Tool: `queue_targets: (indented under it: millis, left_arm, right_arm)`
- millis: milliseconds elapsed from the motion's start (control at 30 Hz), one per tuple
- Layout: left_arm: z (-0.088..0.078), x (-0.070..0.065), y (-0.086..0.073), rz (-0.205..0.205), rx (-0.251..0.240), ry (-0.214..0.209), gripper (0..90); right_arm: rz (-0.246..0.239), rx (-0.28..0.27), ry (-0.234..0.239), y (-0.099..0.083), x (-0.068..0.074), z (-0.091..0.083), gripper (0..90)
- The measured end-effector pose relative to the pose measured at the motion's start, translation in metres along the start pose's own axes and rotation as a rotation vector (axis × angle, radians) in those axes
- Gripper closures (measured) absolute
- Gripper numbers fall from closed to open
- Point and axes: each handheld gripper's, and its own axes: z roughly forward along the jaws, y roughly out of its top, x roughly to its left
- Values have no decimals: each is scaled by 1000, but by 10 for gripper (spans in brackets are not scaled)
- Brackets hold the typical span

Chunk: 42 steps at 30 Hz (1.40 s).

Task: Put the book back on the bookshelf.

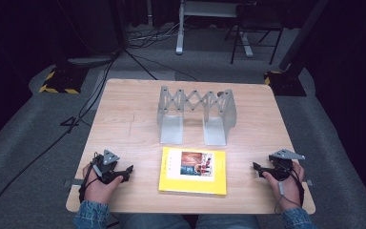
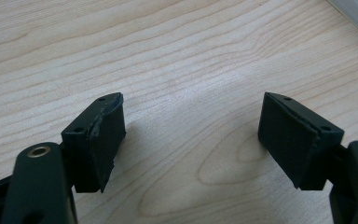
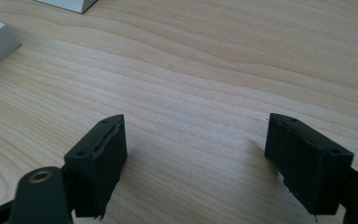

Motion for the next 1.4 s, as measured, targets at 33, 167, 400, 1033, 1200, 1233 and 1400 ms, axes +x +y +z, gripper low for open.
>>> queue_targets:
  millis: [33,167,400,1033,1200,1233,1400]
  left_arm:
    - [0,0,0,-2,0,0,235]
    - [-4,-3,2,-3,15,-23,261]
    - [-15,-8,8,-17,-9,-39,271]
    - [-19,-55,47,28,-32,-258,304]
    - [-6,-67,54,58,-7,-270,304]
    - [-4,-68,55,62,-5,-271,304]
    - [13,-77,57,68,31,-288,304]
  right_arm:
    - [1,0,0,0,0,0,210]
    - [0,0,2,0,0,0,212]
    - [-2,-2,8,0,0,0,235]
    - [-95,0,76,9,41,-21,320]
    - [-131,19,93,9,53,-26,314]
    - [-130,24,98,8,55,-26,313]
    - [-149,30,122,5,64,-31,294]
